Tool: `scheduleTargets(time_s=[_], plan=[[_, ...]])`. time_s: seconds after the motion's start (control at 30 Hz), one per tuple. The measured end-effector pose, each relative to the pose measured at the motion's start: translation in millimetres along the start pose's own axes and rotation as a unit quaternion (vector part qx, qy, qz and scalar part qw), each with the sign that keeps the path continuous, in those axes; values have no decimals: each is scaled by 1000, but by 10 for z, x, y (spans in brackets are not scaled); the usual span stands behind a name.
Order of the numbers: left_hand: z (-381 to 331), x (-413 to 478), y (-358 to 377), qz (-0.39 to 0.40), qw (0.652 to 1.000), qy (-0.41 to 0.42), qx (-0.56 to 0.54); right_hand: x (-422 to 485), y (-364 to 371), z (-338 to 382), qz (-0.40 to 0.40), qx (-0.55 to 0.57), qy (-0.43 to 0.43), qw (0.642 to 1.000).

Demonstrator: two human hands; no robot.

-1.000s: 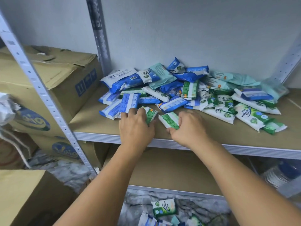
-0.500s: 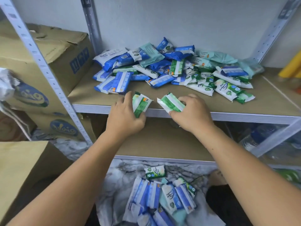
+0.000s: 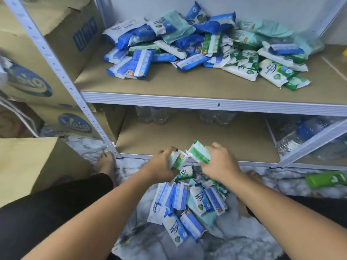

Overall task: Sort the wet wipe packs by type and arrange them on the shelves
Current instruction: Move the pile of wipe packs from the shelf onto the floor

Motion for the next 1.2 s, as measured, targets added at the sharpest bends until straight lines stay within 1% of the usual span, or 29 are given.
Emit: scheduleTargets(time_s=[0.1,0.17,0.23,0.33,0.53,0.63,0.77,0.87,0.93,1.07,1.2], plan=[[291,77,415,16,998,-55,29,-18,442,-161,112,-84,-55,989],[501,128,657,30,995,-83,52,-25,734,-319,164,-105,-43,980],[708,193,854,59,990,-100,76,-32,1046,-492,198,-97,-5,975],[993,358,1091,85,985,-107,104,-47,1531,-703,195,-72,33,978],[1249,703,1438,43,988,-101,112,-70,2408,-866,163,-17,99,981],[1245,794,1664,25,990,-97,96,-99,2643,-902,135,12,128,983],[1110,827,1830,37,992,-80,95,-78,2651,-900,124,16,120,985],[985,810,1776,17,994,-61,87,-32,2497,-858,119,19,139,983],[893,782,1683,5,995,-71,64,-19,2356,-815,105,37,157,981],[621,677,1395,-22,997,-72,8,2,1906,-650,74,77,167,980],[198,598,998,-69,997,-18,-28,142,1212,-498,1,110,139,984]])
Point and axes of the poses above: each hand's wrist, its own x-axis towards the middle knuckle, its own y-axis out of the palm, z = x × y, the point moved 4 cm from there along x, towards the middle knuckle, and after that the axes turned 15 degrees about -z, right-handed, at the moved point
